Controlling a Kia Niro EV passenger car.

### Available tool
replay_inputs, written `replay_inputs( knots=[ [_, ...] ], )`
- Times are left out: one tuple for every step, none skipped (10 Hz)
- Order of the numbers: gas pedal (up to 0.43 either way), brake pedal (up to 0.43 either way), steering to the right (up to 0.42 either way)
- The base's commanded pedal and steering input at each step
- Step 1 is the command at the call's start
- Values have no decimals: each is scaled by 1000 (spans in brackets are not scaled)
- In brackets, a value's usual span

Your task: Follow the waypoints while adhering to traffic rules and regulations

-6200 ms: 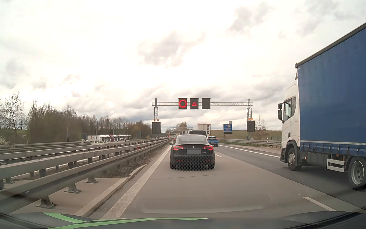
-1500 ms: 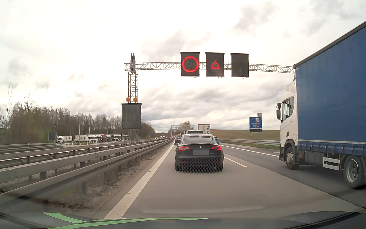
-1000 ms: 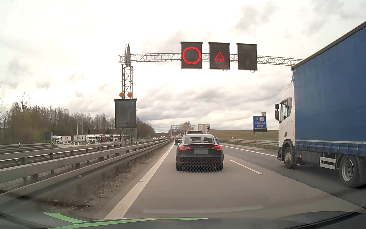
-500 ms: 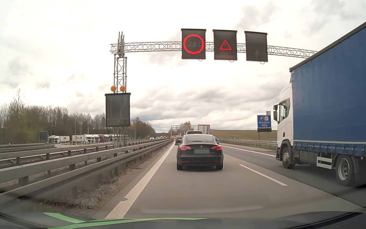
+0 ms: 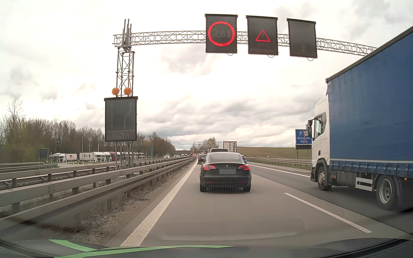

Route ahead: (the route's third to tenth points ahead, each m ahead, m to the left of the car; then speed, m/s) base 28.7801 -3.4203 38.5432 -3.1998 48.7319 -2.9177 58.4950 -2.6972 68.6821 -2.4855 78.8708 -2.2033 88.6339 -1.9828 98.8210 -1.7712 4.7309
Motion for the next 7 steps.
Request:
replay_inputs(
  knots=[
    [79, 0, -2],
    [79, 0, -2],
    [79, 0, -3],
    [79, 0, -3],
    [87, 0, -2],
    [87, 0, -2],
    [87, 0, -2]
  ],
)
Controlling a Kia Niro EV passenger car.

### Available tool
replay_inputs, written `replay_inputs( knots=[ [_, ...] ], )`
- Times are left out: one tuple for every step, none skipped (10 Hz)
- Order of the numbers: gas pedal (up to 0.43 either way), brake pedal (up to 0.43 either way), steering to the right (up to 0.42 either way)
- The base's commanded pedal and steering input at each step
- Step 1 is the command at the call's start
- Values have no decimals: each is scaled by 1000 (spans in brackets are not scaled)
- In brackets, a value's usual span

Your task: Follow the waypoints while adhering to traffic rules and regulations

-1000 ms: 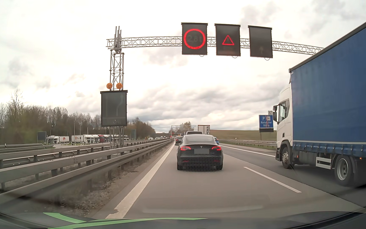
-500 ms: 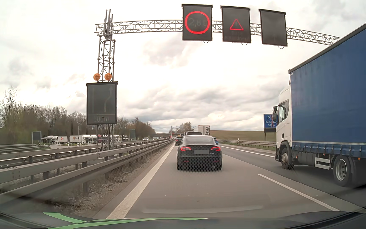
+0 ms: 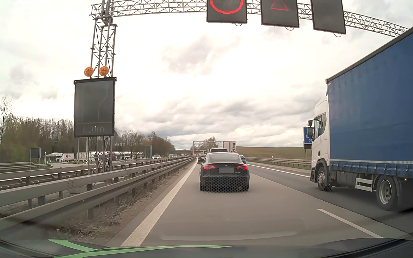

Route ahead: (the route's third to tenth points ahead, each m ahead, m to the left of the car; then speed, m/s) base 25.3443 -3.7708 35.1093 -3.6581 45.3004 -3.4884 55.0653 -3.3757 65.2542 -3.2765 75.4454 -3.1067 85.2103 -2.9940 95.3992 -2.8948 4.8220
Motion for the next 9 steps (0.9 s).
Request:
replay_inputs(
  knots=[
    [87, 0, -3],
    [87, 0, -3],
    [87, 0, -3],
    [87, 0, -3],
    [87, 0, -3],
    [87, 0, -3],
    [87, 0, -3],
    [87, 0, -4],
    [87, 0, -4]
  ],
)
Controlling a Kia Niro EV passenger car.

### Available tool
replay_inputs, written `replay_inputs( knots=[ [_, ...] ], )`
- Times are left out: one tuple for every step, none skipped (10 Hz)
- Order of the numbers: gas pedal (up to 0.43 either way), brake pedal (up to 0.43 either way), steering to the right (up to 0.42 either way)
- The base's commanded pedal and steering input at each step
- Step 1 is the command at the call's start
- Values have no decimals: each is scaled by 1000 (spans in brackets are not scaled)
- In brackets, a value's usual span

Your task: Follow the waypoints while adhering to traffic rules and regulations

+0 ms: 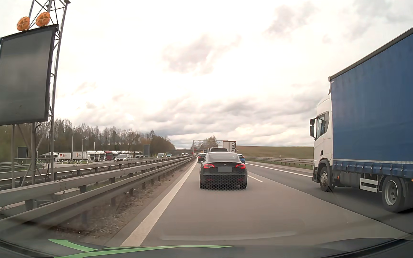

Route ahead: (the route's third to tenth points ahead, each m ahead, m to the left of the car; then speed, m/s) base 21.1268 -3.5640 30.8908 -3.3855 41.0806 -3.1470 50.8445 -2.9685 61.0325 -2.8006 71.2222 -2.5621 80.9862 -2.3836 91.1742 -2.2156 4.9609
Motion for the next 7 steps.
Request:
replay_inputs(
  knots=[
    [87, 0, -4],
    [87, 0, -4],
    [87, 0, -4],
    [87, 0, -4],
    [87, 0, -4],
    [87, 0, -4],
    [87, 0, -4]
  ],
)
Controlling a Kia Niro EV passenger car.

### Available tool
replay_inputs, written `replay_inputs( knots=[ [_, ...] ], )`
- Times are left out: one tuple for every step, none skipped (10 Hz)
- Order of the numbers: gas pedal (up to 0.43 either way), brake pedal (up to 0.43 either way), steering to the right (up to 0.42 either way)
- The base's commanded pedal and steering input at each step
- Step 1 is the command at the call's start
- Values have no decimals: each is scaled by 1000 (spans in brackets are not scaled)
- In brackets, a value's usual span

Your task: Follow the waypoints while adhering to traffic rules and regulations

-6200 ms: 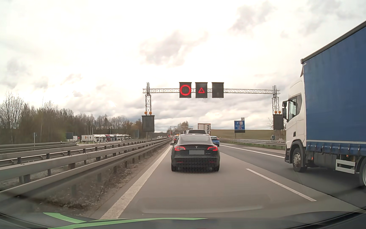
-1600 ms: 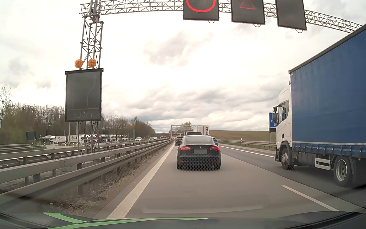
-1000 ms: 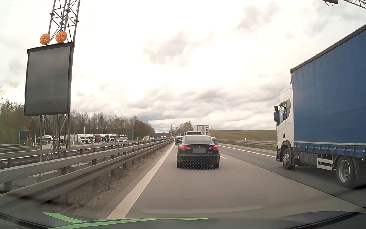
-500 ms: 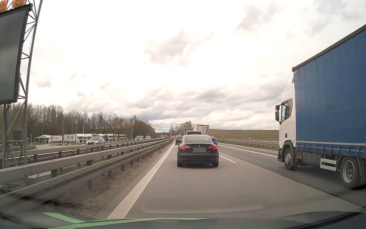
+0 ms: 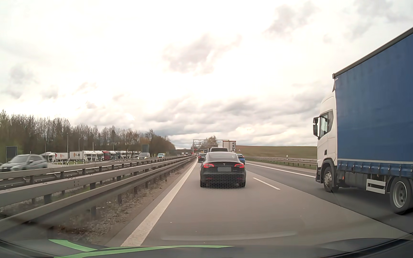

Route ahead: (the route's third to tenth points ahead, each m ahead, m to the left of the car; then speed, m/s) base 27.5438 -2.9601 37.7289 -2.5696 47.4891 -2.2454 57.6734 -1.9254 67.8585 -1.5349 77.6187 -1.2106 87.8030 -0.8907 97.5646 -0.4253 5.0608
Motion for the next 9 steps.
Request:
replay_inputs(
  knots=[
    [87, 0, -4],
    [87, 0, -4],
    [87, 0, -4],
    [87, 0, -4],
    [87, 0, -4],
    [87, 0, -4],
    [87, 0, -4],
    [87, 0, -4],
    [87, 0, -4]
  ],
)
